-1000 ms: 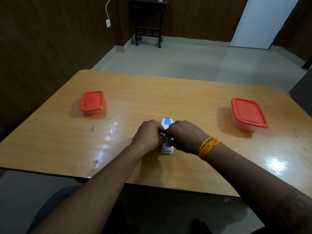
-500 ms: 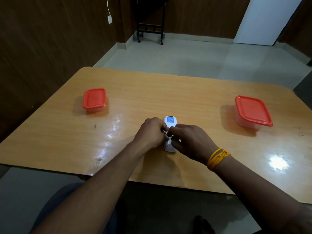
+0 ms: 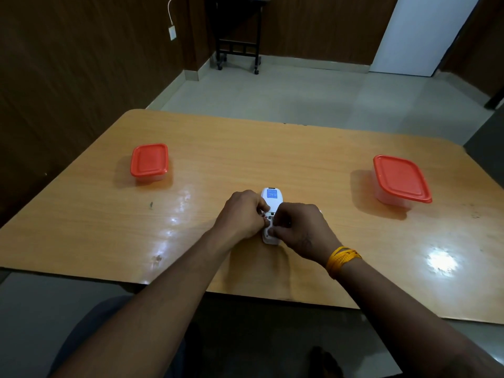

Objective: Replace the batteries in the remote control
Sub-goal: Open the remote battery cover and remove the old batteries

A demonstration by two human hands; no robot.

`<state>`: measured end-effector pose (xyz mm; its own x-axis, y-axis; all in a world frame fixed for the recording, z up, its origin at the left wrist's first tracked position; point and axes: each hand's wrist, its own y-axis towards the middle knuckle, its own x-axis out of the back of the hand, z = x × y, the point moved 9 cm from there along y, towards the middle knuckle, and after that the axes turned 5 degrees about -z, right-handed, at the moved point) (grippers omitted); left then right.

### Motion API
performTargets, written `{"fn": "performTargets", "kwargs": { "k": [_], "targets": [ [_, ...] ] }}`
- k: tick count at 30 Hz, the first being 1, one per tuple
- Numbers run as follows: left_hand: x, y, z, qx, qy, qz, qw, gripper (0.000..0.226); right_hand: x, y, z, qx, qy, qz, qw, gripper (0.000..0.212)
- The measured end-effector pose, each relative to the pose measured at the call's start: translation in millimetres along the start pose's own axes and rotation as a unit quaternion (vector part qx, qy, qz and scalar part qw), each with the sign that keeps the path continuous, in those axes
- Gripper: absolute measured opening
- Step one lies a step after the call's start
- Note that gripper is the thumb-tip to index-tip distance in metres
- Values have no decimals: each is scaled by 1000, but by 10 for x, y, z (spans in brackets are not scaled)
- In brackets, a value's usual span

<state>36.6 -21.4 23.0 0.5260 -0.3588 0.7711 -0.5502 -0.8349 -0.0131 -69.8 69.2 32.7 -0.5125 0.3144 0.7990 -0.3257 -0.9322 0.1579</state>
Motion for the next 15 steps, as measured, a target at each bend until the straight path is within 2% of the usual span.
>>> {"fn": "performTargets", "kwargs": {
  "k": [8, 12, 15],
  "targets": [
    [50, -30, 8, 5, 8, -9, 1000, 43, 71, -21, -71, -36, -79, -49, 995, 28],
    [111, -111, -53, -4, -4, -62, 998, 27, 207, -122, -113, -67, -65, -83, 992, 16],
    [142, -215, -158, -10, -60, -88, 994, 16, 383, -266, -212, -104, -22, -105, 989, 14]
  ]
}}
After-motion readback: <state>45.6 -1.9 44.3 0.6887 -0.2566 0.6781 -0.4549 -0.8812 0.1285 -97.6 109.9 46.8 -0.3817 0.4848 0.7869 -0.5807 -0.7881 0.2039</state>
